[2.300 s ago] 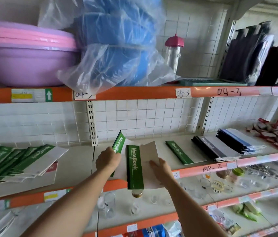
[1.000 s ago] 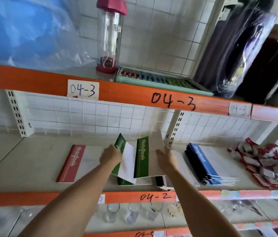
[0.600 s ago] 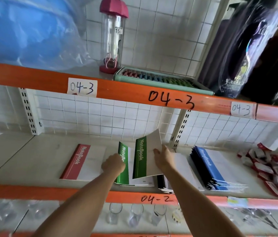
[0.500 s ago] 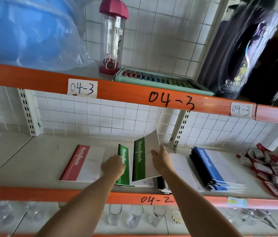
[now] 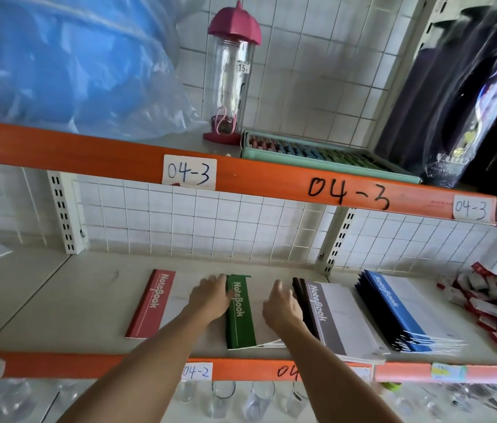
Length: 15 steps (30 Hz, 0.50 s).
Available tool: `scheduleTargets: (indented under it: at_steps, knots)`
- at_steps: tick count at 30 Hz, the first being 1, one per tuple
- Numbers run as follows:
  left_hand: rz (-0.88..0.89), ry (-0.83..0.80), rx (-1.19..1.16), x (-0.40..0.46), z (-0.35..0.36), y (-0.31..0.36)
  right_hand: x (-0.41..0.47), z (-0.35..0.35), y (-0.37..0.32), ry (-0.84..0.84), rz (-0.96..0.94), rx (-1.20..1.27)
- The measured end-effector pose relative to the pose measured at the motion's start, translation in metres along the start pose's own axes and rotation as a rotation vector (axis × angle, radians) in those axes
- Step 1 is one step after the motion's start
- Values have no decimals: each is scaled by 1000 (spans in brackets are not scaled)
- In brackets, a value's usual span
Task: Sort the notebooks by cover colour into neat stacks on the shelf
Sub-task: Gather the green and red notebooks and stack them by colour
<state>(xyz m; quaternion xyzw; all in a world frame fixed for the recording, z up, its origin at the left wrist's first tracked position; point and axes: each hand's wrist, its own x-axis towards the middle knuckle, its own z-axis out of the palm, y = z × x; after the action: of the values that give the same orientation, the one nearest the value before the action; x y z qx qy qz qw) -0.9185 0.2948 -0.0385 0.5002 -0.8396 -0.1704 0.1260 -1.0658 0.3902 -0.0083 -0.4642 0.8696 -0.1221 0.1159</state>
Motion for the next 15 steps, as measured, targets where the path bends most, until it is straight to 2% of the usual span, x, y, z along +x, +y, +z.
scheduleTargets:
  at_steps: [6,10,15]
  knots:
    - [55,-31,126,5,-9,-11,-1,17,-13,-102,56,-227]
    - [101,-38,161,5,-14,-16,0,18,-20,-68,33,-147]
    - [73,-14,94,-1,-27,-31,1,19,-34,-35,-142,-45]
